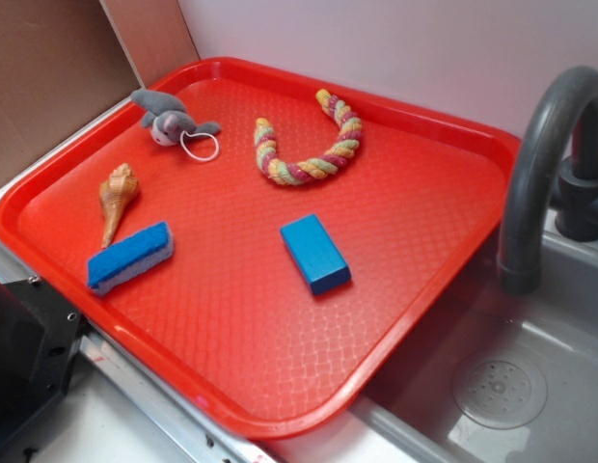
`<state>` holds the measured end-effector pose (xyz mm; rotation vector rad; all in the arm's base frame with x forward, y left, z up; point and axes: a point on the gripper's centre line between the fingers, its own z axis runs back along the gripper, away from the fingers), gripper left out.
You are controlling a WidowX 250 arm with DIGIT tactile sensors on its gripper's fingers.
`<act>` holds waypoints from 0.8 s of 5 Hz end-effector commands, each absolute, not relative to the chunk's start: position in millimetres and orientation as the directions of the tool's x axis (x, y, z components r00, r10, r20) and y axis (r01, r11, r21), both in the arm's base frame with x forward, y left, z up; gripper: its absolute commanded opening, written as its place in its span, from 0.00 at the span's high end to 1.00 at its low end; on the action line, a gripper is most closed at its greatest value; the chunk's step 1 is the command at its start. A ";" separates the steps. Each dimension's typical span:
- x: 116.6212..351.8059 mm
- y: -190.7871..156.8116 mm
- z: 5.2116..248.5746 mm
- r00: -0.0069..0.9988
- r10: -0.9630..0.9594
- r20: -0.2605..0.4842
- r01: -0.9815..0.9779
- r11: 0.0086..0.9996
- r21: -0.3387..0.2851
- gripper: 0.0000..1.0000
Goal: Grab the blue block.
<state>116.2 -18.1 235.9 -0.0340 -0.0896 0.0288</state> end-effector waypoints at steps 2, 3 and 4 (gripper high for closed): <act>117.8 -26.8 236.5 0.971 0.214 0.108 -0.201 0.972 -0.123 0.00; 125.1 -42.1 228.5 0.906 0.409 0.106 -0.392 0.907 -0.152 0.00; 140.8 -66.4 214.7 0.860 0.510 0.032 -0.498 0.851 -0.168 0.00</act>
